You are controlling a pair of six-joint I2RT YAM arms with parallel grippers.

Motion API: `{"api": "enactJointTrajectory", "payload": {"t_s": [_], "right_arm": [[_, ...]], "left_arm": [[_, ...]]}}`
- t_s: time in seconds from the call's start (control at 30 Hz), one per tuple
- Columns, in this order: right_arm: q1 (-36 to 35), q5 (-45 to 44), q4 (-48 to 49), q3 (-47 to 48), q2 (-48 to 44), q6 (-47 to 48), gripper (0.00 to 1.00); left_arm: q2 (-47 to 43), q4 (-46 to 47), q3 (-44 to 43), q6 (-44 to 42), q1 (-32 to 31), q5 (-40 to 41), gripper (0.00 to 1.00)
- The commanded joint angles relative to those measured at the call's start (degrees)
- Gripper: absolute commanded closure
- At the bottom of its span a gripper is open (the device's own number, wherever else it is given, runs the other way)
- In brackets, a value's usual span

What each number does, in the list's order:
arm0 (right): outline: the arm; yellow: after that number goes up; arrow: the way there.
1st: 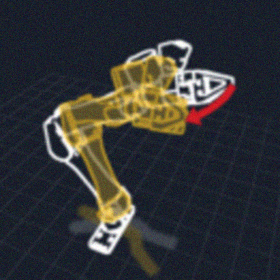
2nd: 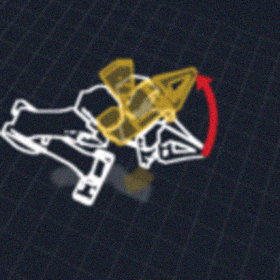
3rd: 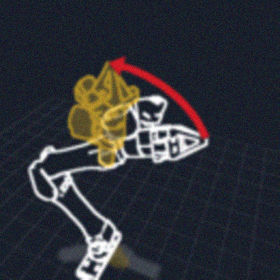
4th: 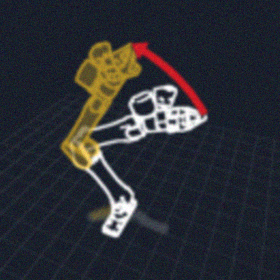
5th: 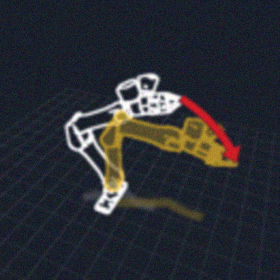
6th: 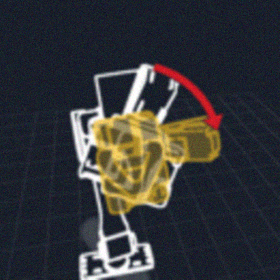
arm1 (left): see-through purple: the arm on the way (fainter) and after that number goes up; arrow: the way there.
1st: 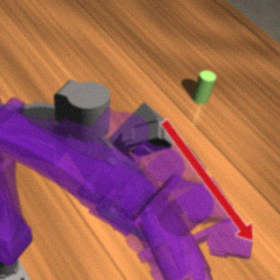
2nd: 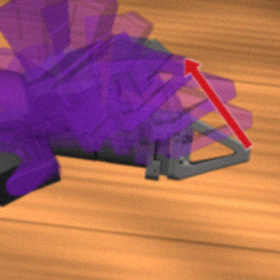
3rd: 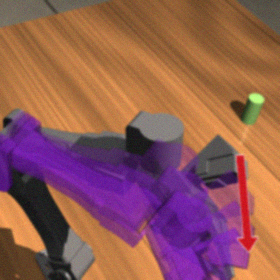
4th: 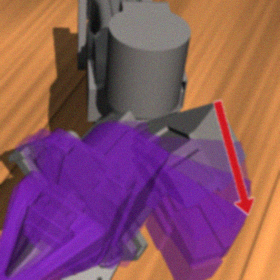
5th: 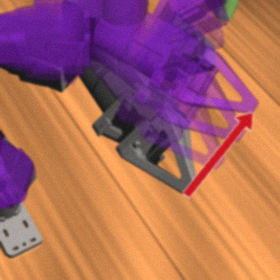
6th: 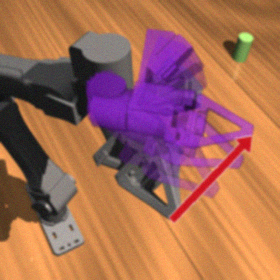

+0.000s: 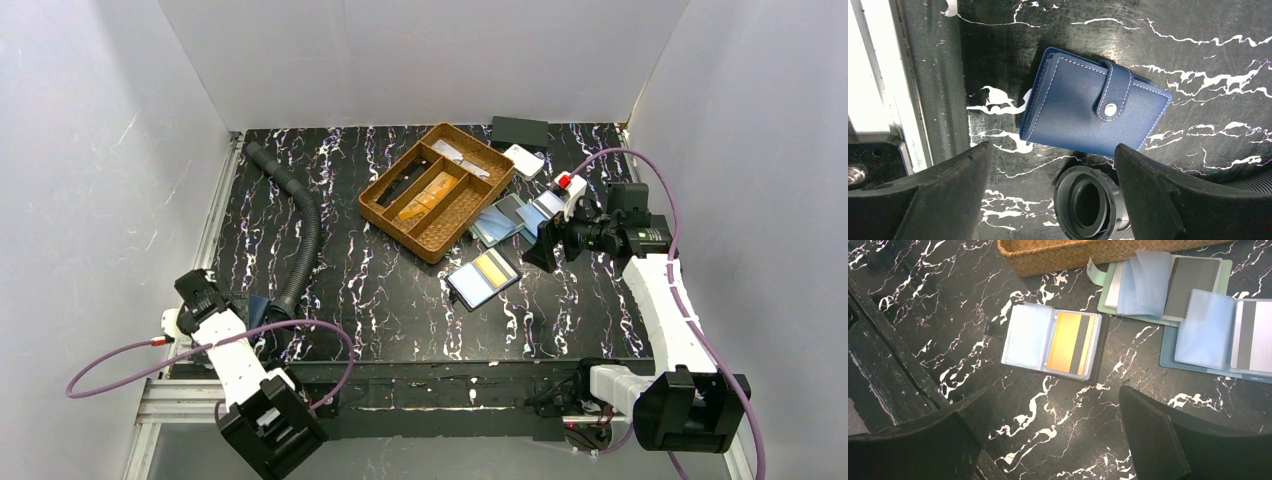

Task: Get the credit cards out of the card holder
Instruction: Pick up the card holder from the center of the board.

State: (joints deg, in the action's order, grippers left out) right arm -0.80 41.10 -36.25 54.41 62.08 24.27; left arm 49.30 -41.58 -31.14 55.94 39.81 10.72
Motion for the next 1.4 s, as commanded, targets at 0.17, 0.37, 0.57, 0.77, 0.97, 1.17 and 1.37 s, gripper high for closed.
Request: {"api": "enactJointTrajectory", "payload": {"t_s": [0.17,0.37,0.57,0.77,0.97,1.17,1.37], "right_arm": [[0.18,1.27,-0.73,0.79,0.49,2.50,0.00],[0.14,1.98,-0.84,0.57,0.06,2.88,0.00],[0.18,2.21,-1.57,0.43,-0.08,3.71,0.00],[0.18,2.53,-1.96,0.23,-0.79,4.03,0.00],[0.18,2.99,-2.28,0.22,-1.06,4.29,0.00],[0.18,3.61,-2.09,0.16,-1.07,4.29,0.00],[0.18,3.48,-2.13,-0.05,-1.26,4.29,0.00]], "left_arm": [[7.91,9.00,1.91,-2.94,4.15,-9.44,0.23],[11.80,12.28,1.71,-4.66,5.32,-14.51,0.31],[12.82,14.77,2.13,-5.90,5.69,-17.64,0.55],[13.81,15.65,1.87,-7.56,5.74,-20.62,0.84],[10.10,15.23,1.08,-9.43,5.81,-21.82,1.00],[6.42,13.97,-1.86,-11.73,5.80,-24.75,1.00],[4.14,14.41,-4.45,-11.56,5.72,-30.43,1.00]]}}
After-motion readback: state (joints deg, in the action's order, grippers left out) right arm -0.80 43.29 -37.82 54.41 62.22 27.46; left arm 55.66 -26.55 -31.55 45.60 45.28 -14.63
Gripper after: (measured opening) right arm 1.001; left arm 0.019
